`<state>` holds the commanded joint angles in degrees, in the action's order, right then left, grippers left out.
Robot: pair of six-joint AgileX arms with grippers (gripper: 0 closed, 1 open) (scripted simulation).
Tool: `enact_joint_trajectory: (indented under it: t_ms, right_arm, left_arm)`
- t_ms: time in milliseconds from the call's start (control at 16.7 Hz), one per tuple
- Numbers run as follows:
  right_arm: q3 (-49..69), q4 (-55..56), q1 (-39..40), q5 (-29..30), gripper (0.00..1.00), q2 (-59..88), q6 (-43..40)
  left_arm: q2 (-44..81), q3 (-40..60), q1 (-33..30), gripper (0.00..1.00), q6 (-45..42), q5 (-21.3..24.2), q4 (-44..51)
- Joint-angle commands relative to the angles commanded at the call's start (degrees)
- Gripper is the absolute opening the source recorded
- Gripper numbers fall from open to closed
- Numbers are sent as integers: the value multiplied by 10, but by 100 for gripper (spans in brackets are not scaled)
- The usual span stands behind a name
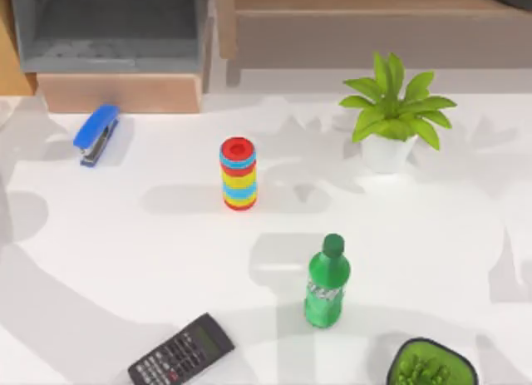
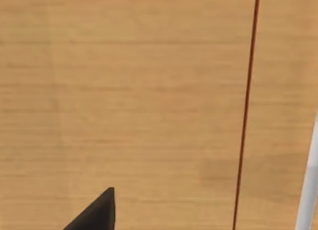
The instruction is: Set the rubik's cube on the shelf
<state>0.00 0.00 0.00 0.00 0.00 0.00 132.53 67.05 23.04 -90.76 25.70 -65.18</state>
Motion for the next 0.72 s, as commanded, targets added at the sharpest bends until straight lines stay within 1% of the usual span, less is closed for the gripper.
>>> enact_joint_trajectory:
  t_ms: [180,360,720]
  right_arm:
    - [0,0,0,0,100,0,0]
    - [0,0,0,0,100,0,0]
    - [0,0,0,0,100,0,0]
  left_arm:
    - [12,25,-5,100,0,-5,13]
    - [12,25,-5,100,0,-5,13]
    - [12,25,-5,55,0,-5,13]
